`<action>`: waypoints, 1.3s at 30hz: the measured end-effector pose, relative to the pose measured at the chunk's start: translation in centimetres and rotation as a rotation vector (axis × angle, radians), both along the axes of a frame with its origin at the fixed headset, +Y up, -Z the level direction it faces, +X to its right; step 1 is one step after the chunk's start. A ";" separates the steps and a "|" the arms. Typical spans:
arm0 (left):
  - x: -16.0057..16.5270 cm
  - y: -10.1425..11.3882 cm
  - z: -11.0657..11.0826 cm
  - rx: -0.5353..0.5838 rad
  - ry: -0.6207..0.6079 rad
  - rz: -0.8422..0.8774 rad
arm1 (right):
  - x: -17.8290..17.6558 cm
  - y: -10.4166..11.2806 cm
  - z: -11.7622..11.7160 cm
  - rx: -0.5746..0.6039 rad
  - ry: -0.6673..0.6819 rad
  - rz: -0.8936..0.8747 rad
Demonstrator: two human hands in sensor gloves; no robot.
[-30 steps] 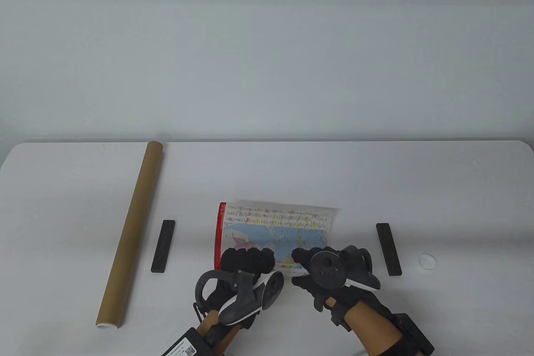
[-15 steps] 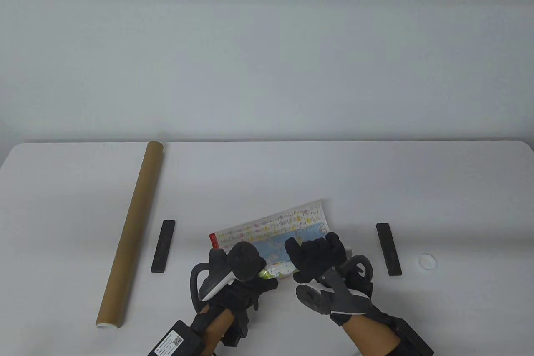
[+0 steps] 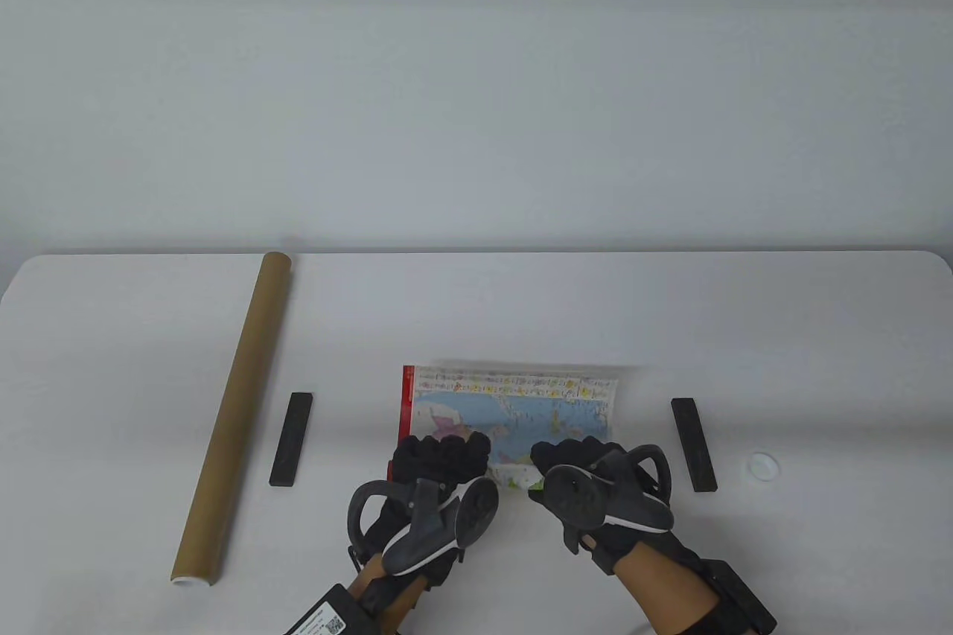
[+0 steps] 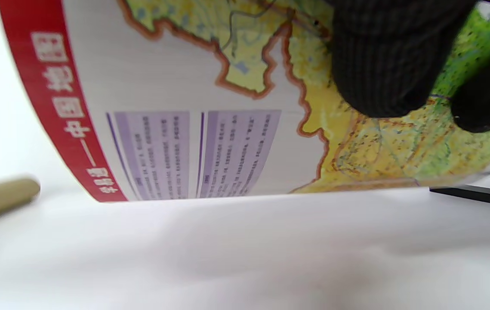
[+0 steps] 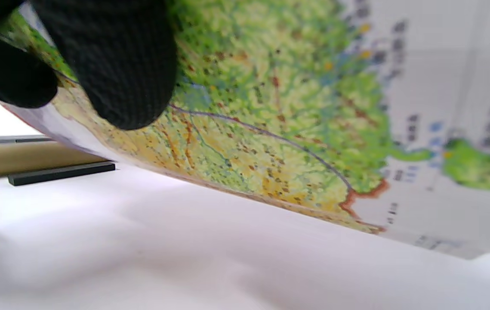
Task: Roll up map and store in mailing tube
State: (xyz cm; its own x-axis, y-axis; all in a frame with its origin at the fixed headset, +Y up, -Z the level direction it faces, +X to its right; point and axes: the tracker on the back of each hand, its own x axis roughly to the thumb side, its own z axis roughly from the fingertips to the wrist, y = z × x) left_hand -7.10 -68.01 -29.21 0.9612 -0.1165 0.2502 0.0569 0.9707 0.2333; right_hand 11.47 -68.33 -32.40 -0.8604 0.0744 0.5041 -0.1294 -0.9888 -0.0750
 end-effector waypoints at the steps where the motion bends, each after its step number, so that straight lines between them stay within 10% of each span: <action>1: 0.1 0.1 0.1 0.028 -0.005 -0.010 | 0.2 -0.1 -0.1 -0.032 0.003 -0.036; 11: 0.0 0.4 0.1 0.081 0.020 -0.048 | 0.1 -0.2 0.0 -0.085 0.044 -0.074; 31: -2.9 -1.4 -2.9 -0.520 0.051 0.337 | -2.9 0.6 3.3 0.322 0.116 0.222; 39: -1.7 -1.4 -2.2 -0.428 0.006 0.266 | -2.4 0.4 2.3 0.232 0.059 0.217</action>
State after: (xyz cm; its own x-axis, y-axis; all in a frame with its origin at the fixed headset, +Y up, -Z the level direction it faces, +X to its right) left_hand -8.79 -69.37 -31.44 0.9453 0.2441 0.2162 -0.2051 0.9605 -0.1880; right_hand 9.02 -67.94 -30.14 -0.8125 -0.2302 0.5356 0.0716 -0.9511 -0.3003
